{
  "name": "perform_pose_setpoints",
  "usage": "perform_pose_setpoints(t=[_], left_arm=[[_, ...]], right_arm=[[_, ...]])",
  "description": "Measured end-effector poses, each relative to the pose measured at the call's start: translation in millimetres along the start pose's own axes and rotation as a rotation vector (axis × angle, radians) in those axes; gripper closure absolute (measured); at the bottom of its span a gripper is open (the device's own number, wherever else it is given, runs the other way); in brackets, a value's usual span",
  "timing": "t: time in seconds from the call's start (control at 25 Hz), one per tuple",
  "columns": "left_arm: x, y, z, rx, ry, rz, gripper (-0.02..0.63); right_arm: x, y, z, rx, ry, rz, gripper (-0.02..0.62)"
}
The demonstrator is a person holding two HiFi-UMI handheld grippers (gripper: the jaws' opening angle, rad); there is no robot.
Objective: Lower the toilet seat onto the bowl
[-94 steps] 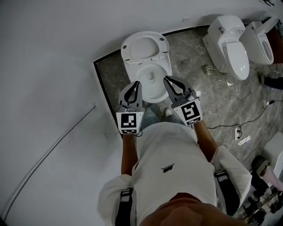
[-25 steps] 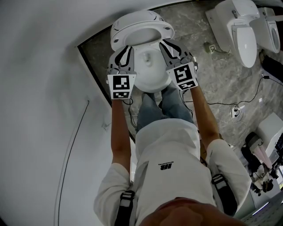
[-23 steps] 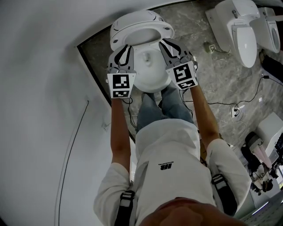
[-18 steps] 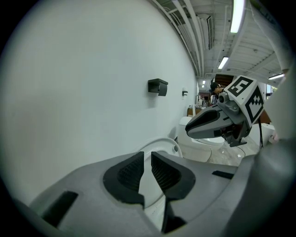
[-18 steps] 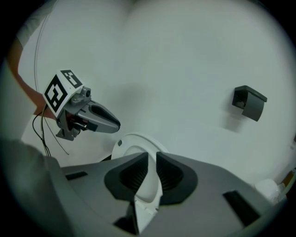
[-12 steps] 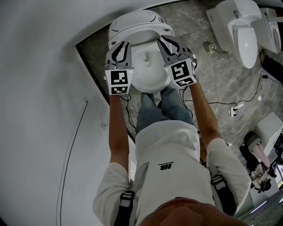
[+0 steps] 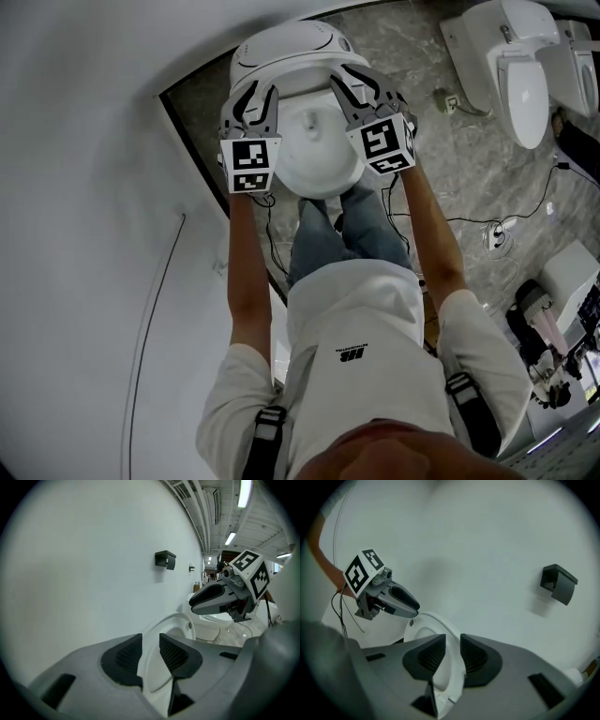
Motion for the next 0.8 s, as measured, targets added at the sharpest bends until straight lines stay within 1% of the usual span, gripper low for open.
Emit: perform_pose_setpoints(t=[0.48, 0.68, 0.8], left_arm=[[17.7, 3.4, 10.9, 0.004, -0.001, 0.019, 0.456], [22.9, 4.0, 14.0, 0.006, -0.002, 0.025, 0.454], [25.8, 8.9, 14.0, -0.006, -0.01, 0.032, 0.454]], right_arm=[[29.6, 14.3, -11.2, 0.003, 0.014, 0.039, 0.495], [40.7, 16.5, -16.2, -0.001, 0.02, 0.049, 0.495], [42.9, 16.9, -18.3, -0.002, 0.027, 0.046, 0.497]])
Point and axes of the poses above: the fingertips, and each gripper's own axes: x forward along the fingers, z to its left, y out of its underside, the point moved 3 cm from there along -x, backward along the fingers, and after that the axes turned 3 degrees about z, right-handed, at the moved point
